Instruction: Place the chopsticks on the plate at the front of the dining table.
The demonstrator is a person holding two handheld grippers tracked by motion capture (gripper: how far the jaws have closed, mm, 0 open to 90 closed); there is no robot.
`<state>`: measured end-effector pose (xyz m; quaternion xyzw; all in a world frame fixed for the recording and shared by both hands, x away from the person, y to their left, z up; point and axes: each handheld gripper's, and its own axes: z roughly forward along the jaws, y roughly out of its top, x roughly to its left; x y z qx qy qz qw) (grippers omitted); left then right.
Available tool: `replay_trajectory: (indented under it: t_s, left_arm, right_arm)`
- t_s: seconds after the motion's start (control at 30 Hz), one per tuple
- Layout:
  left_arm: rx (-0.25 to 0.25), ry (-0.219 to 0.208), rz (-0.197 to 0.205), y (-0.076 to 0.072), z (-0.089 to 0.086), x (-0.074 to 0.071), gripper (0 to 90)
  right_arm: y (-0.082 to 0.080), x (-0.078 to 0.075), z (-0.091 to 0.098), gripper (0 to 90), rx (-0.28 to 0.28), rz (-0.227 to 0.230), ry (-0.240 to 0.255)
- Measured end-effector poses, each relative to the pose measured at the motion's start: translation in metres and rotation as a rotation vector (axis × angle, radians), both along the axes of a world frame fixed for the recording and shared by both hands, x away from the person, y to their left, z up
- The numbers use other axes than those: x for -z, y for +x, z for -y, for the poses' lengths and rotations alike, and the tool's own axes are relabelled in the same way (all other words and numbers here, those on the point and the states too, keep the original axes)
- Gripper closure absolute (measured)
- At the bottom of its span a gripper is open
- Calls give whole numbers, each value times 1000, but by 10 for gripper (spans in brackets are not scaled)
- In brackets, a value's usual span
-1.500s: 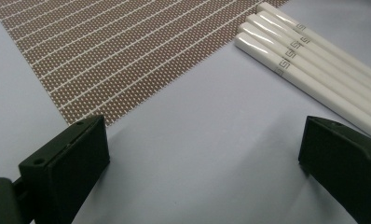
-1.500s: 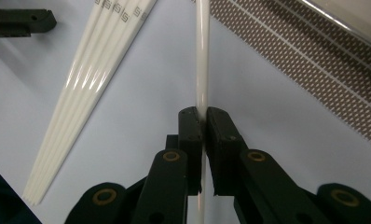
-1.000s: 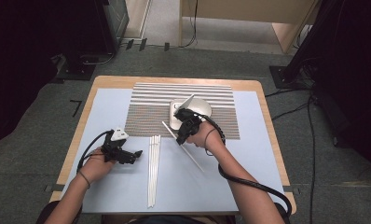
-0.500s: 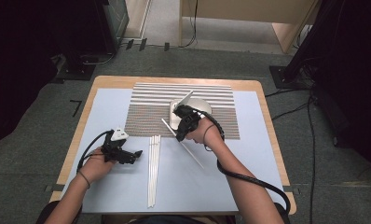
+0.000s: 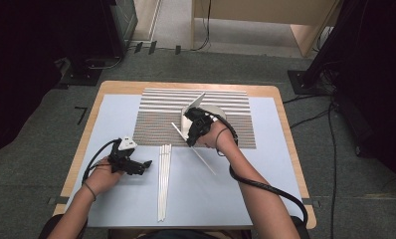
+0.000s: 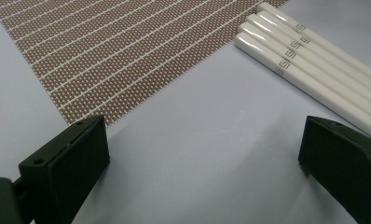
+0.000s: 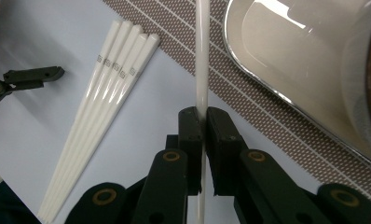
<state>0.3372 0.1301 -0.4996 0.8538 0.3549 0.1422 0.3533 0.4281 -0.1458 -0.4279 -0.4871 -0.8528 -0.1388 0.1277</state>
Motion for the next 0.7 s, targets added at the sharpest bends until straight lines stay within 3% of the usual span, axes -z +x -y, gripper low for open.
replay_trajectory:
  t_s: [0.7]
  left_arm:
    - [-2, -4, 0, 0, 0, 0, 10]
  right_arm:
    - [21, -2, 0, 854, 36, 15, -21]
